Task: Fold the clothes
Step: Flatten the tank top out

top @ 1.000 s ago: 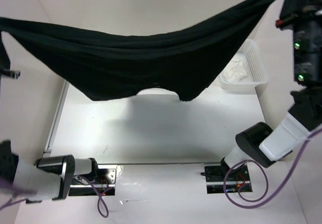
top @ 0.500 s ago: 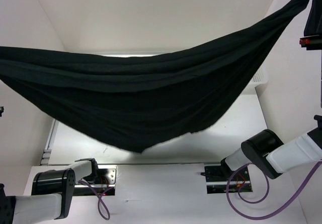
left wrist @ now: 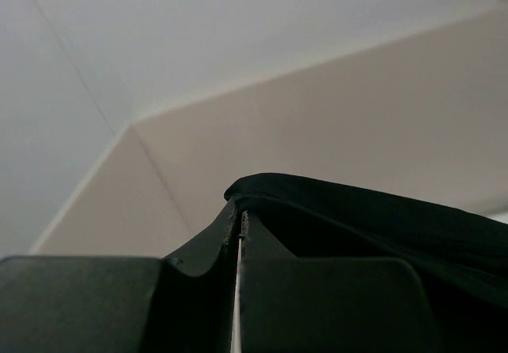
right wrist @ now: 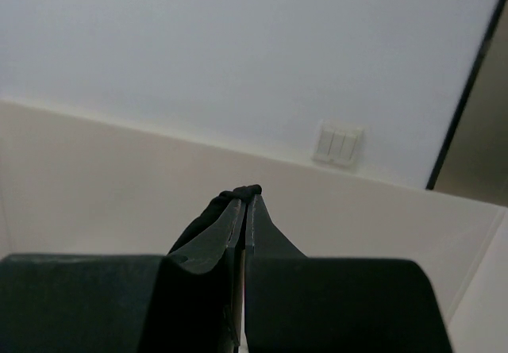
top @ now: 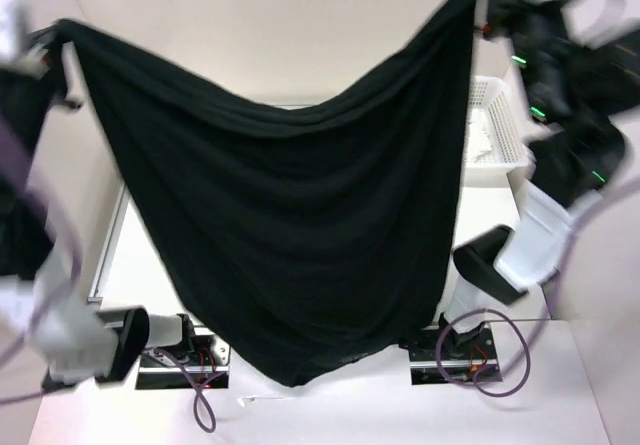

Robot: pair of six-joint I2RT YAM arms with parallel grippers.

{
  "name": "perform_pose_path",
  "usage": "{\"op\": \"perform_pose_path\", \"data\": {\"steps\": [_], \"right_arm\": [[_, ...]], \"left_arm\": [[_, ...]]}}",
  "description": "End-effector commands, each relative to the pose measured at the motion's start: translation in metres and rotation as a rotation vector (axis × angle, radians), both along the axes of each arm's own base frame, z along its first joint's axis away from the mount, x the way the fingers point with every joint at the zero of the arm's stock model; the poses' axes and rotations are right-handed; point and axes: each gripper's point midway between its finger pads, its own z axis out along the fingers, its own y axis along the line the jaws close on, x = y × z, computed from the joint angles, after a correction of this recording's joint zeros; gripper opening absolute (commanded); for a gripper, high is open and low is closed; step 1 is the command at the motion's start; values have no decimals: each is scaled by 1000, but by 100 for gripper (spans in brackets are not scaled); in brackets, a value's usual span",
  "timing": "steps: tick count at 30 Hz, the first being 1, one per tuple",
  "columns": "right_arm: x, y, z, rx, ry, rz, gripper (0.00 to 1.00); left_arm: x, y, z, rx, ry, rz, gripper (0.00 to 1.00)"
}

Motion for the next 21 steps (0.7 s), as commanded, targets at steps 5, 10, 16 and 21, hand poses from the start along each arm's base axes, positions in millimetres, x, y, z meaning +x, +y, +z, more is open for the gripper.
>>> {"op": "perform_pose_path", "data": {"steps": [5, 10, 16, 21], "right_arm": [[132, 29, -86, -137, 237, -62, 0], [190, 26, -128, -157, 321, -71, 0], [252, 17, -184, -193, 417, -107, 0], [295, 20, -235, -226, 495, -118, 0]], "left_arm": [[153, 23, -98, -39, 335, -15, 0], [207, 32, -150, -82, 448, -10, 0], [255, 47, -197, -90, 537, 66, 0], [288, 40, -222, -74, 582, 79, 0]]}}
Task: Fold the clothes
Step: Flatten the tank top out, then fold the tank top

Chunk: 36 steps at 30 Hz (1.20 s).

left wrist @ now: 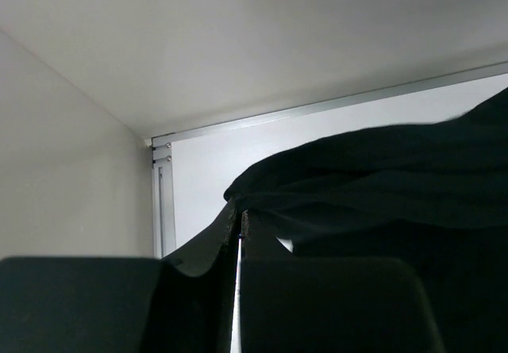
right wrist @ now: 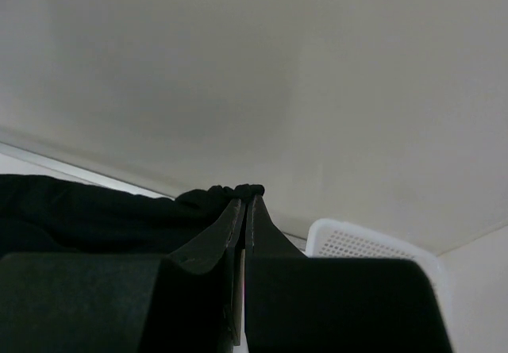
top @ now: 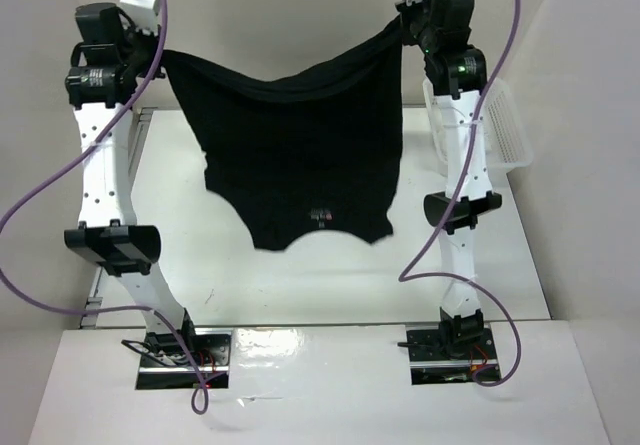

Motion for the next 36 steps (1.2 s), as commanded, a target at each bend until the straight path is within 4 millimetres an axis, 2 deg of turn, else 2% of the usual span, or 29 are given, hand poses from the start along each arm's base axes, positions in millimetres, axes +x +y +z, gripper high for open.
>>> {"op": "perform_pose_path", "data": {"steps": [1, 2, 3, 4, 6, 7, 8, 9, 10, 12, 13, 14, 16, 17, 18, 19, 20, 21, 22, 23, 24, 25, 27, 29, 30, 31, 32, 34, 36], "right_arm": [[22, 1, -3, -2, -52, 1, 0], [28, 2, -11, -16, -39, 1, 0], [39, 5, -28, -21, -15, 1, 0], [46, -1, -38, -25, 2, -11, 0], [57, 3, -56, -30, 26, 0, 0], [67, -1, -74, -48, 52, -8, 0], [71, 1, -87, -53, 80, 2, 0], [75, -5, -97, -57, 103, -8, 0], [80, -2, -119, -78, 150, 7, 0], [84, -14, -140, -92, 202, 13, 0], [81, -15, -148, -109, 232, 16, 0], [83, -21, -159, -131, 257, 20, 0], [81, -30, -166, -155, 286, 13, 0], [78, -45, -174, -172, 323, 4, 0], [76, -49, -179, -179, 342, 12, 0], [68, -56, -179, -189, 368, 7, 0], [63, -67, -174, -200, 372, 7, 0], [58, -71, -173, -195, 384, 14, 0], [56, -76, -177, -202, 402, 18, 0], [43, -80, -172, -198, 428, 23, 0], [38, -83, -172, -217, 441, 45, 0], [34, -87, -177, -211, 467, 49, 0], [15, -89, -179, -218, 516, 98, 0], [8, -94, -190, -221, 565, 110, 0], [3, -98, -181, -208, 560, 96, 0], [1, -102, -188, -200, 593, 99, 0], [-2, -102, -189, -213, 600, 106, 0], [-10, -102, -190, -235, 624, 128, 0], [-18, -100, -194, -239, 655, 145, 0]], "left_arm": [[26, 1, 4, 26, -48, 24, 0], [37, -3, -7, 24, -26, 15, 0], [40, -3, -13, 23, -12, 15, 0], [44, -3, -20, 11, 7, 18, 0], [55, -2, -45, -3, 60, 21, 0], [58, -2, -51, -5, 72, 21, 0], [61, -1, -67, -7, 108, 21, 0], [65, -1, -81, -10, 139, 21, 0], [66, -1, -88, -11, 148, 21, 0], [70, -1, -104, -13, 171, 21, 0], [67, -1, -123, -24, 214, 24, 0], [66, -1, -129, -25, 225, 24, 0], [60, -2, -135, -26, 240, 24, 0], [53, -3, -142, -28, 262, 24, 0], [49, -5, -146, -34, 274, 15, 0], [41, -7, -141, -37, 269, 6, 0], [33, -8, -155, -41, 308, 7, 0], [28, -8, -159, -31, 320, 1, 0], [18, -5, -152, -26, 310, -5, 0], [12, -6, -156, -27, 321, -5, 0], [3, -2, -171, -25, 361, -9, 0], [-5, -3, -165, -16, 350, -13, 0], [-16, 1, -174, -1, 374, -14, 0], [-32, 0, -187, 6, 410, -22, 0], [-38, -1, -186, 17, 409, -28, 0], [-43, -1, -190, 16, 420, -28, 0], [-50, -1, -203, 29, 455, -40, 0], [-59, -2, -205, 39, 463, -47, 0], [-67, 0, -217, 57, 492, -49, 0]]}}
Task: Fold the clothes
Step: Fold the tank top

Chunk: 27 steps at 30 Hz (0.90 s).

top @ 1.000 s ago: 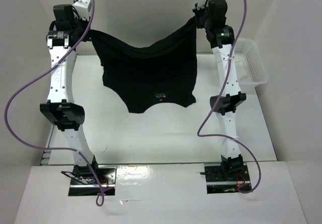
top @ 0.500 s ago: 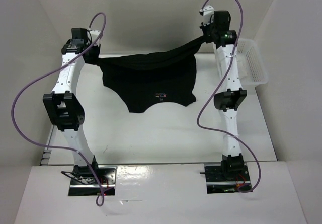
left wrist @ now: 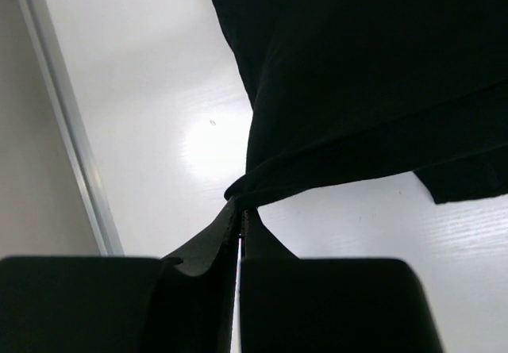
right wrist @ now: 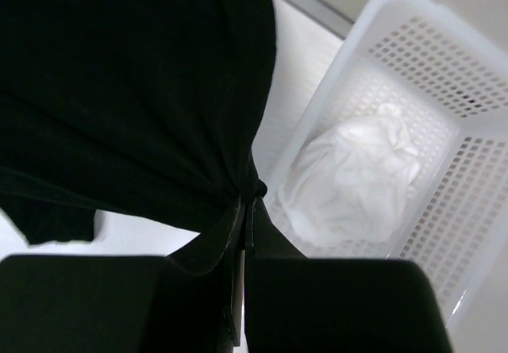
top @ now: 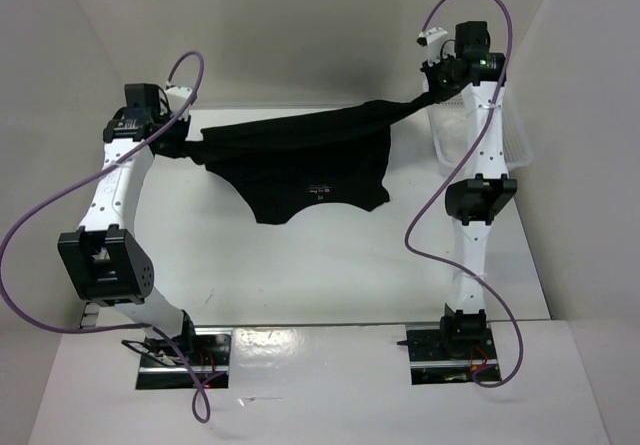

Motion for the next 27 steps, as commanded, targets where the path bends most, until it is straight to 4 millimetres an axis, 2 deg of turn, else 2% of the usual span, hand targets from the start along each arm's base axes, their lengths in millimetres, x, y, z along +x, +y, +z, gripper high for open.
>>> {"op": "perform_pose_path", "data": {"steps": [1, 4, 5, 7, 9, 12, 14, 19, 25, 26, 27], "right_arm": [[-30, 3, 32, -16, -12, 57, 0], [-41, 13, 21, -2, 42, 97, 0], [-43, 15, 9, 8, 79, 105, 0], [-47, 17, 5, 18, 99, 113, 0], [-54, 19, 0, 34, 126, 113, 0], [-60, 19, -12, 37, 170, 113, 0], [-66, 19, -13, 25, 180, 127, 0], [-79, 10, -31, -28, 240, 127, 0], [-97, -2, -45, -121, 269, 120, 0], [-107, -5, -59, -136, 317, 121, 0], [-107, -8, -62, -154, 311, 119, 0]], "left_arm": [[-12, 3, -8, 34, 17, -32, 0], [-23, 6, -17, 59, 41, -33, 0], [-26, 6, -18, 59, 43, -33, 0], [-32, 7, -30, 69, 77, -33, 0], [-33, 9, -29, 77, 68, -26, 0], [-38, 8, -35, 75, 85, -27, 0], [-44, 8, -41, 79, 98, -34, 0], [-49, 9, -41, 86, 100, -28, 0], [-60, 8, -53, 92, 142, -44, 0], [-60, 9, -53, 98, 142, -51, 0], [-62, 9, -54, 103, 150, -59, 0]]}}
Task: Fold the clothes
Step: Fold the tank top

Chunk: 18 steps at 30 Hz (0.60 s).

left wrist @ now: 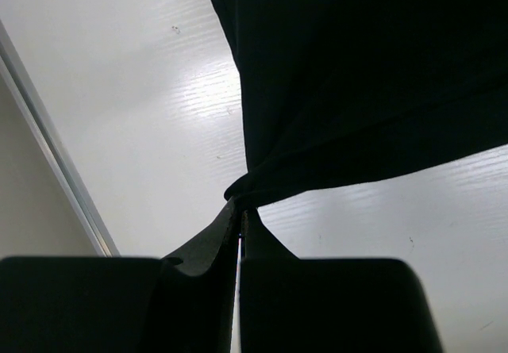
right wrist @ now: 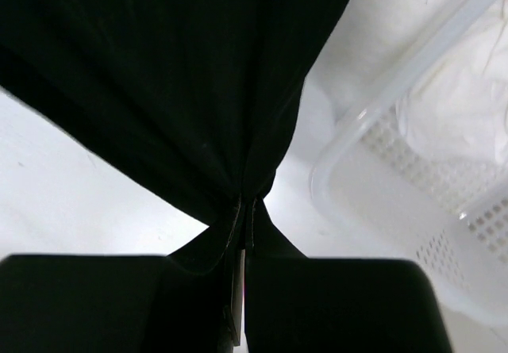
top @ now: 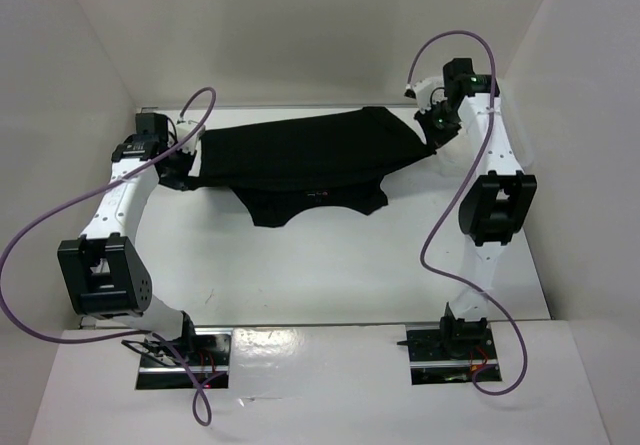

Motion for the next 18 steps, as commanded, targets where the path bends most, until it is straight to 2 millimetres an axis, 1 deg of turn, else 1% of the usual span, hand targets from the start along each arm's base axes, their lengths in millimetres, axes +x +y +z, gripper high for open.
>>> {"op": "perform_pose_path", "data": {"steps": [1, 2, 3, 4, 5, 6, 7, 8, 9, 10, 11, 12, 13, 14, 15, 16, 18], "right_arm": [[-9, -10, 21, -115, -82, 33, 0], [-20, -8, 5, -130, -33, 51, 0], [-21, -10, 3, -142, -38, 46, 0], [-25, -10, 5, -168, -43, 57, 0], [-36, -7, -7, -178, -3, 68, 0], [-38, -9, -10, -192, -1, 76, 1], [-44, -8, -18, -208, 20, 91, 1], [-48, -9, -20, -208, 27, 92, 1], [-52, -7, -25, -220, 45, 100, 2], [-59, -9, -31, -233, 67, 108, 2], [-62, -5, -35, -234, 79, 120, 2], [-66, -5, -36, -234, 85, 121, 2], [-73, -1, -45, -235, 116, 137, 2], [-77, -6, -50, -259, 133, 131, 6], [-81, -3, -51, -264, 138, 154, 8], [-89, -6, -60, -276, 171, 155, 10], [-100, 0, -64, -292, 202, 190, 20]], "left_arm": [[-7, 5, 11, 36, -23, -19, 0], [-10, 6, 10, 43, -21, -14, 0], [-13, 6, 12, 49, -19, -22, 0], [-15, 6, 8, 47, -9, -23, 0], [-20, 6, 7, 51, 0, -31, 0], [-20, 6, 7, 51, 0, -31, 0], [-25, 6, 5, 56, 9, -40, 0], [-29, 5, 1, 58, 29, -48, 0], [-30, 5, 4, 60, 20, -48, 0], [-34, 8, 2, 76, 25, -48, 0], [-39, 9, 1, 83, 37, -42, 0], [-43, 9, -3, 87, 46, -50, 0], [-47, 11, -1, 107, 41, -52, 0], [-50, 13, -2, 115, 44, -47, 0], [-54, 15, -1, 133, 43, -52, 0], [-61, 15, -10, 135, 78, -66, 0], [-72, 19, -12, 165, 98, -58, 0]]}}
